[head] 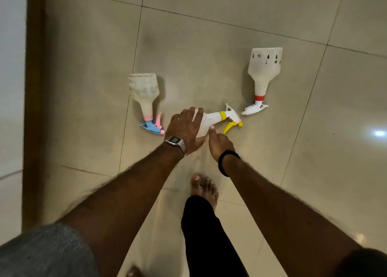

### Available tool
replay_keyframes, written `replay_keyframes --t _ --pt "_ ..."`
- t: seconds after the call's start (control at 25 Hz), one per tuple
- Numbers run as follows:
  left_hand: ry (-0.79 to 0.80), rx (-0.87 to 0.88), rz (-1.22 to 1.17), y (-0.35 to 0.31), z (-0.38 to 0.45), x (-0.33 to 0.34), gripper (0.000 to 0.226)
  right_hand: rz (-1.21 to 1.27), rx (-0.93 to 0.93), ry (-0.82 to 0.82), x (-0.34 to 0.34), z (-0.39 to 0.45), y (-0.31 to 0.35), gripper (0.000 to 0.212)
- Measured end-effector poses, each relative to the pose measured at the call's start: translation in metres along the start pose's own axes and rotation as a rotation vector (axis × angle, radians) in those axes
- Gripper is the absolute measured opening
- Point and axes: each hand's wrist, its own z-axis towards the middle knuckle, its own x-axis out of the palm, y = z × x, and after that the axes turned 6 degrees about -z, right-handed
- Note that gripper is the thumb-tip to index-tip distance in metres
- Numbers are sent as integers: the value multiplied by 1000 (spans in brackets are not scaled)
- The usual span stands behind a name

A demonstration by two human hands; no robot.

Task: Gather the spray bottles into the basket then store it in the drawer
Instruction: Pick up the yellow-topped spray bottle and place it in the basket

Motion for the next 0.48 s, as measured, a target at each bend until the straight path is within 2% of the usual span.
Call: replay_keyframes --t 0.12,0.2,0.32,0.48 --pt "43 -61 -32 7 10 9 105 537 99 152 11 21 10 57" --pt "89 -95 -77 8 5 15 109 751 167 197 18 22 16 43" --pt "101 -148 -136 0 -17 10 109 859 224 232 18 -3 18 38" --pt "147 -218 -209 -15 -52 -11 107 778 224 234 8 -39 10 44"
